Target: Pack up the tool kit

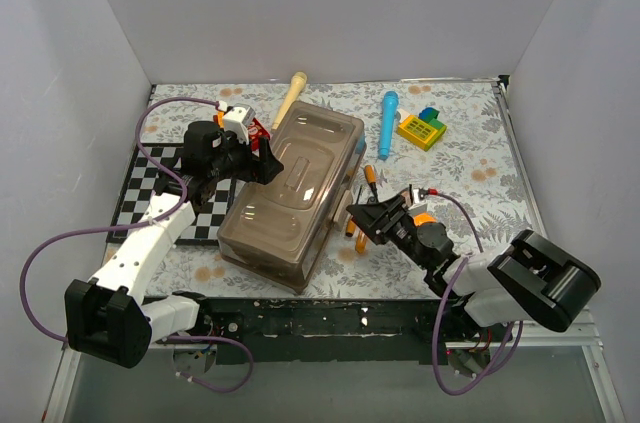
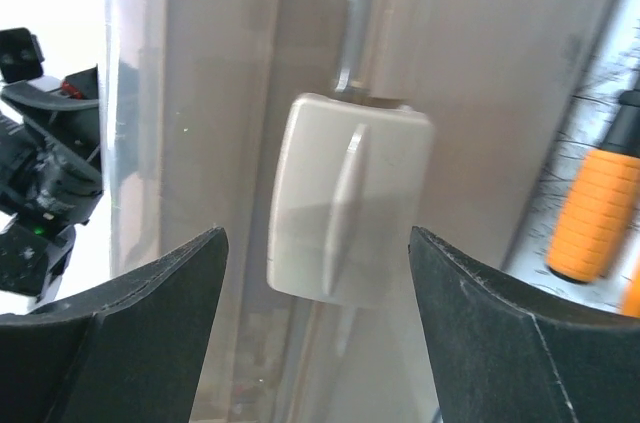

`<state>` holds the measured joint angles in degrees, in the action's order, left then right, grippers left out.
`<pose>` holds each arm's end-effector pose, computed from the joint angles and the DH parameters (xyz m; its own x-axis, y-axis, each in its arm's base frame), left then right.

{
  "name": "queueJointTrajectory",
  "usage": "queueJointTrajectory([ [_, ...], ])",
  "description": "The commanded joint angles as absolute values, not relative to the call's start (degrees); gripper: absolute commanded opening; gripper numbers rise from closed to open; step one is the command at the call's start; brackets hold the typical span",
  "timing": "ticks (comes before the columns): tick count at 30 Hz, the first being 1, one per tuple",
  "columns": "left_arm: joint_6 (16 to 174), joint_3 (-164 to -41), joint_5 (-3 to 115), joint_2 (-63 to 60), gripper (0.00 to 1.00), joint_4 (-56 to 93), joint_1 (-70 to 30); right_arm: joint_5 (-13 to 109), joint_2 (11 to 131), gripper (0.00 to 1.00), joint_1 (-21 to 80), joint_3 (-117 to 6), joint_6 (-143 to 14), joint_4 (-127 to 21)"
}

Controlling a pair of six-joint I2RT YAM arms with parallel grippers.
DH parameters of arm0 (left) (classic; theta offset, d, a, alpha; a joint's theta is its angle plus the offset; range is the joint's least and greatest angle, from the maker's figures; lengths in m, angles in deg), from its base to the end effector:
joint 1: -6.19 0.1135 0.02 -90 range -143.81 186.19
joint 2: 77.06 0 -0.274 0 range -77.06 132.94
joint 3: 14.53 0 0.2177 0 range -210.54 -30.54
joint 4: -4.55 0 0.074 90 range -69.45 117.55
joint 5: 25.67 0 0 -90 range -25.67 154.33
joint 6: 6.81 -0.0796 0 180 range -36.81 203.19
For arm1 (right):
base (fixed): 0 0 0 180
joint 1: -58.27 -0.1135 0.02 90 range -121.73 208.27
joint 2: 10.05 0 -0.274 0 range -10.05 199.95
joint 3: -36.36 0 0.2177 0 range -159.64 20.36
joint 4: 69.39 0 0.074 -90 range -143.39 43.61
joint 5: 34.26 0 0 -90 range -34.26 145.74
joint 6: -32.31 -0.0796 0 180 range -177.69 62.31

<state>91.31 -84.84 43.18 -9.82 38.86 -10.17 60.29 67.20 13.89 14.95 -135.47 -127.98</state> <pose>0.2396 -0.1003 0.3009 -0.5716 0.0305 -0.8200 0.4828 0.8205 -0.3060 0.1723 0.1598 0.2080 -0.6188 0.7576 -0.2077 -0.1691 0.1297 0.9770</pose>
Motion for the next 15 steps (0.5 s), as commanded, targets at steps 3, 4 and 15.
queueJointTrajectory([
  [3, 89.5, -84.1, 44.6, -9.3, 0.73, 42.5, -10.2, 63.9, 69.1, 0.79, 13.6, 17.2, -135.7, -140.8],
  [4, 89.5, -84.1, 44.3, -9.5, 0.73, 42.4, -10.2, 64.3, 69.5, 0.78, 13.6, 17.4, -136.0, -140.9],
  [15, 89.4, -83.4, 44.4, -10.9, 0.75, 41.4, -10.3, 62.9, 71.8, 0.77, 13.5, 13.8, -135.5, -141.0],
])
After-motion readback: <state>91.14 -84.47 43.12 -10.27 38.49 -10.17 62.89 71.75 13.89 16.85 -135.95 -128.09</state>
